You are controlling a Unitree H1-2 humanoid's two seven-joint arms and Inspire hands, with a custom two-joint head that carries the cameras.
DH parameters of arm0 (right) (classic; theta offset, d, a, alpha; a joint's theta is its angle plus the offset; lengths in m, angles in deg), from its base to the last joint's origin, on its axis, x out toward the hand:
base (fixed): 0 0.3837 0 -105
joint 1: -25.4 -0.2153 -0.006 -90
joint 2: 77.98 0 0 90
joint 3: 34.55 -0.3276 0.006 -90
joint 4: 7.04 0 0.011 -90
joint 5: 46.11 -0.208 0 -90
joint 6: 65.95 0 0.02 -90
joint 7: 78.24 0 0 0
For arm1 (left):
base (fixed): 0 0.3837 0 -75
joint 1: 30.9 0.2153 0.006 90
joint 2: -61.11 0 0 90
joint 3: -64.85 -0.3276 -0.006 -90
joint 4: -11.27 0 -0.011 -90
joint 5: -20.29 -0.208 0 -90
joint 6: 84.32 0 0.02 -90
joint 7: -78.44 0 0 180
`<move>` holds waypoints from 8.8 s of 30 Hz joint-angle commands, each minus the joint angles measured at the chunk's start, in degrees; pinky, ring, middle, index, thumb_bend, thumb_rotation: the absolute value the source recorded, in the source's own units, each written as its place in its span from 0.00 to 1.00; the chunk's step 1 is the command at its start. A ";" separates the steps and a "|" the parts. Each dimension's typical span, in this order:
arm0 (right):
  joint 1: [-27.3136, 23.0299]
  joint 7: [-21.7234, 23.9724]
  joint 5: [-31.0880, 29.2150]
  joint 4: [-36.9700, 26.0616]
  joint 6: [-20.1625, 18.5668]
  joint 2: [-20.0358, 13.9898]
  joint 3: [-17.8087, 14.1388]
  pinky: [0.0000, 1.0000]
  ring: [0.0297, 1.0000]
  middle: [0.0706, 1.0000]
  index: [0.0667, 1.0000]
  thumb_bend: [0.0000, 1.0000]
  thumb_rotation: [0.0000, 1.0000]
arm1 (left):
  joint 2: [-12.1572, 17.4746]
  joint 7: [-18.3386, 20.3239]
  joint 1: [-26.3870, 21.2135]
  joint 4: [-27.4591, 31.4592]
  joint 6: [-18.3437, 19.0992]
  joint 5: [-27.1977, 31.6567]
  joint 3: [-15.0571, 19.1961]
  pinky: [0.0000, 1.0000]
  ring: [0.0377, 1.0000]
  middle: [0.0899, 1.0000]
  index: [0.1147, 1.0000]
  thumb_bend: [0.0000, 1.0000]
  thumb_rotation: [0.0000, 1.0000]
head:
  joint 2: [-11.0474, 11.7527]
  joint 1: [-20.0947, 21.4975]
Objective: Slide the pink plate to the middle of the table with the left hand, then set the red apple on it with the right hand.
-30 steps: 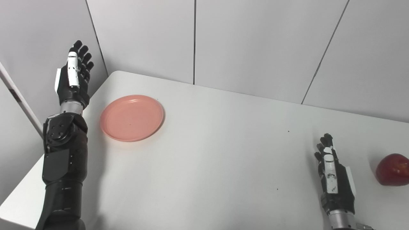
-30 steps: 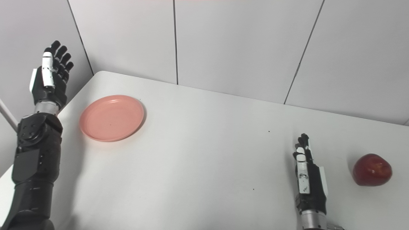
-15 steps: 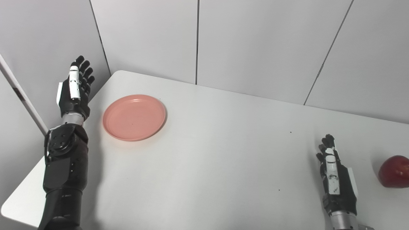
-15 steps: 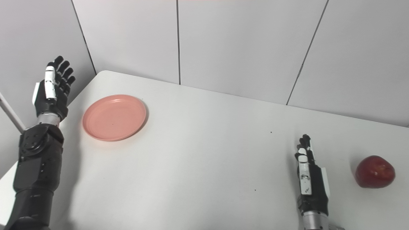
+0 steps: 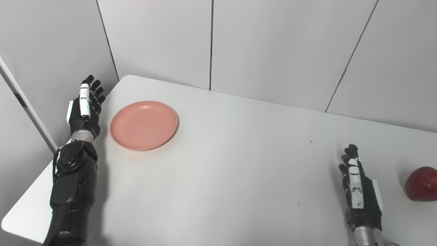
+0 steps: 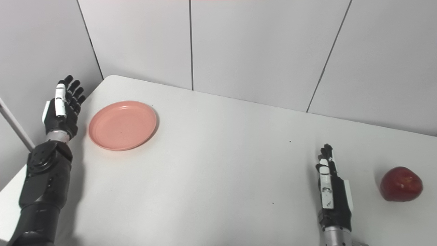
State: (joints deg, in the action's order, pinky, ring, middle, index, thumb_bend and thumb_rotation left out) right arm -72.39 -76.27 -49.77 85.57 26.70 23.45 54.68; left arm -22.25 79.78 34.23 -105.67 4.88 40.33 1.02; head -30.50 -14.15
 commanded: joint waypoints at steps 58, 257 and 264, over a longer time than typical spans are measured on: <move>-0.64 0.81 -0.59 -2.13 1.59 -0.08 -0.23 1.00 1.00 1.00 1.00 0.21 1.00 | -2.99 4.48 -1.03 -7.12 -2.56 1.19 -7.24 0.95 0.95 0.94 0.90 0.34 1.00 | -0.77 0.48; -6.68 -3.46 47.24 -32.09 -25.99 -9.36 -4.54 0.75 0.85 0.87 0.93 0.98 0.51 | -20.18 13.80 8.23 10.08 9.05 -4.57 -24.75 0.94 0.94 0.94 0.91 0.35 1.00 | -7.93 33.33; -4.76 -5.76 47.61 -28.53 -23.49 -11.56 -6.66 0.76 0.86 0.89 0.94 1.00 0.48 | -19.55 14.02 8.24 9.85 8.92 -4.24 -24.70 0.94 0.93 0.93 0.91 0.36 1.00 | -8.15 34.92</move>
State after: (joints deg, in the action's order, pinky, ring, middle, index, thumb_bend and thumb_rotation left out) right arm -76.11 -79.43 -2.33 57.08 0.71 13.01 49.01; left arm -42.72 94.43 40.87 -93.46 11.63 36.63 -23.88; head -38.67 20.82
